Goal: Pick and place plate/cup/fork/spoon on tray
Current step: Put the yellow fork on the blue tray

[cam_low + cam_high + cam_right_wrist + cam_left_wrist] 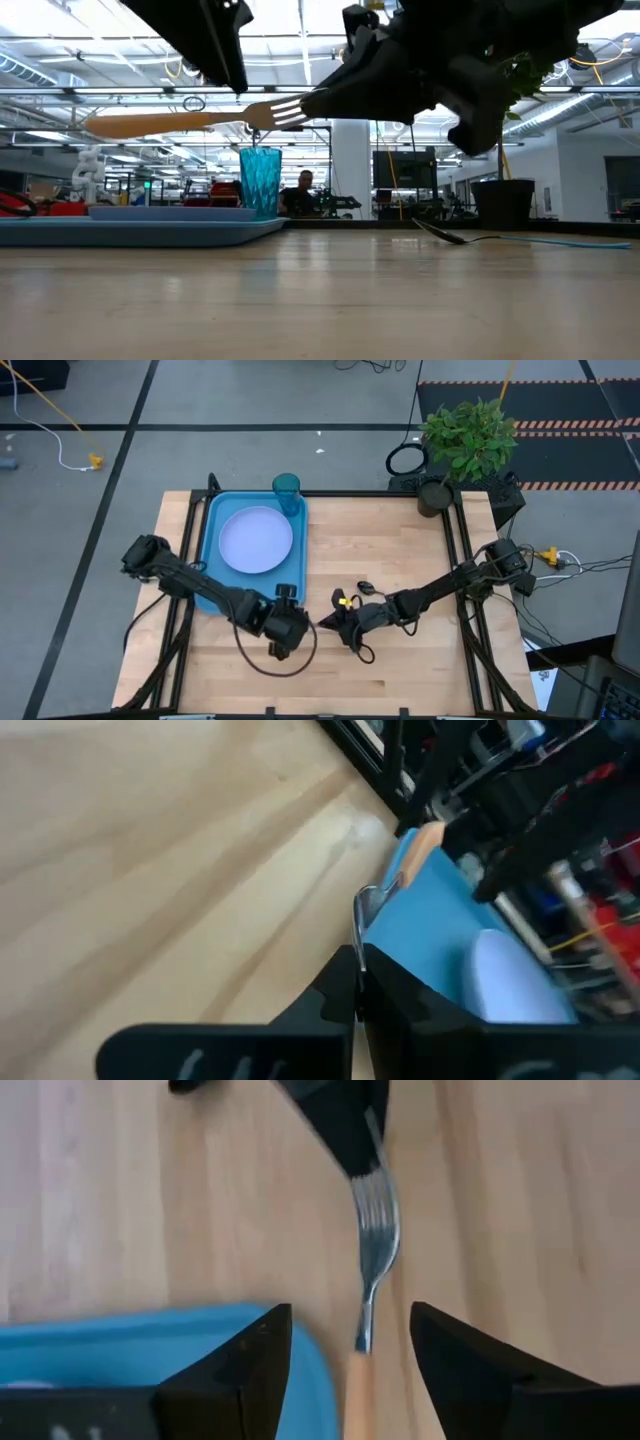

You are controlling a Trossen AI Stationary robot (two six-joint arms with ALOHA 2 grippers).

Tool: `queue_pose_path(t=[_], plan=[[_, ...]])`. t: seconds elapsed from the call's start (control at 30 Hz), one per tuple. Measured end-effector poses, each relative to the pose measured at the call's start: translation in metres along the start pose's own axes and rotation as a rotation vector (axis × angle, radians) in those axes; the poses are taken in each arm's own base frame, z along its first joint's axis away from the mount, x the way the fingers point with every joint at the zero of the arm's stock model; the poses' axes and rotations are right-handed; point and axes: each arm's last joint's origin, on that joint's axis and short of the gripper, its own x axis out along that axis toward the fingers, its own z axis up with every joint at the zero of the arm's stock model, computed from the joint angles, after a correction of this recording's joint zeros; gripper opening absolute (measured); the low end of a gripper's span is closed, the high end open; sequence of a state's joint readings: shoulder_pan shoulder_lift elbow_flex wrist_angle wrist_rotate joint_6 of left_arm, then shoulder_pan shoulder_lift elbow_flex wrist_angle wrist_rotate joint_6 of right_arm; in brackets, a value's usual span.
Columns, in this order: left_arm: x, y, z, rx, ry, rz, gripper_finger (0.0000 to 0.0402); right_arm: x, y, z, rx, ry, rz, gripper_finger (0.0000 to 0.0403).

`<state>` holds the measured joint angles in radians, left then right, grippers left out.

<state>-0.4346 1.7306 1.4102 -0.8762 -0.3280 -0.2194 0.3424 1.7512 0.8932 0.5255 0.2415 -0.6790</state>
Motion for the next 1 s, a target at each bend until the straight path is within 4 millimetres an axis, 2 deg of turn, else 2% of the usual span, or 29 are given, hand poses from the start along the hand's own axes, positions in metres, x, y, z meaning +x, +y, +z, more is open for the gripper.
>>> queue_pose_path(t=[0.13, 0.23, 0.43, 0.6, 0.7, 1.0], plan=[[-0.005, 0.022, -0.005, -0.042, 0.047, 0.008, 0.0202, 0.000, -0.001, -0.002, -0.152, 0.056, -0.050, 0.0000], [-0.018, 0.038, -0.002, -0.104, -0.010, -0.052, 0.0189, 0.000, -0.002, -0.002, -0.262, 0.065, -0.052, 0.0000], [-0.022, 0.051, -0.001, -0.140, -0.035, -0.083, 0.0163, 0.000, -0.006, -0.004, -0.420, 0.139, -0.121, 0.0000], [-0.005, 0.054, 0.002, -0.155, -0.004, -0.070, 0.0153, 0.000, -0.010, -0.005, -0.512, 0.167, -0.151, 0.0000], [-0.002, 0.059, 0.002, -0.169, 0.001, -0.063, 0.0155, 0.000, -0.011, -0.005, -0.550, 0.186, -0.168, 0.0000], [0.015, 0.058, -0.012, -0.140, 0.024, -0.089, 0.0172, 0.000, -0.013, -0.005, -0.626, 0.233, -0.198, 0.0000]])
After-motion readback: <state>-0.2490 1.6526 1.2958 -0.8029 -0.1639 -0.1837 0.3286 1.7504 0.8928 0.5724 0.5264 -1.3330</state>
